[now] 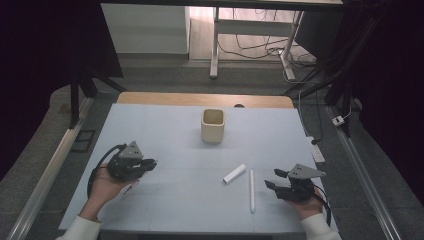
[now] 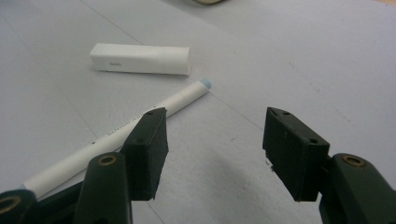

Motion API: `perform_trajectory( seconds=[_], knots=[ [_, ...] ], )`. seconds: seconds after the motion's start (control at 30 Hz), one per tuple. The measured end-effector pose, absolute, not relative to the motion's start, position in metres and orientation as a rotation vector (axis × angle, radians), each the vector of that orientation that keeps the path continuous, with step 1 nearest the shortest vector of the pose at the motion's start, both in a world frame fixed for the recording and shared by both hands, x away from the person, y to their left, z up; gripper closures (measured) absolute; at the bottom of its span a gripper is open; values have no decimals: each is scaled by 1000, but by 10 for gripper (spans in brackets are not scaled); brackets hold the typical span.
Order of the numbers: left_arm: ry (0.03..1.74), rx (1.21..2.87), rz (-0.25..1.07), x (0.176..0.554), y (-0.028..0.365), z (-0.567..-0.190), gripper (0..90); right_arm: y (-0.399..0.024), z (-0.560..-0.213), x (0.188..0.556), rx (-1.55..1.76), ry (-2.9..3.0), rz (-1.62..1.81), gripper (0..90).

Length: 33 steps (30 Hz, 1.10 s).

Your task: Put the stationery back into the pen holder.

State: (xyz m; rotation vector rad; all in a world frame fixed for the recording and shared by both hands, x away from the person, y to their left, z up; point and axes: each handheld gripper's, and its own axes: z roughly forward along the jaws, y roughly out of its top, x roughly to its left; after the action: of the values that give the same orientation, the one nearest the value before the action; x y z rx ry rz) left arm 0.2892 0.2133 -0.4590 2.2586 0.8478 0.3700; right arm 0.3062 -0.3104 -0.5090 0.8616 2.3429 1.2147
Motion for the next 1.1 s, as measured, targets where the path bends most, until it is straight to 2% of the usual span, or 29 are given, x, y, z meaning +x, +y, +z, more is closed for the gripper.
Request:
perform_trajectory(
  seconds=[1.1],
  knots=[
    [816, 2093, 473, 284, 217, -443, 791, -310, -510, 306, 858, 2347, 1202, 391]
  ],
)
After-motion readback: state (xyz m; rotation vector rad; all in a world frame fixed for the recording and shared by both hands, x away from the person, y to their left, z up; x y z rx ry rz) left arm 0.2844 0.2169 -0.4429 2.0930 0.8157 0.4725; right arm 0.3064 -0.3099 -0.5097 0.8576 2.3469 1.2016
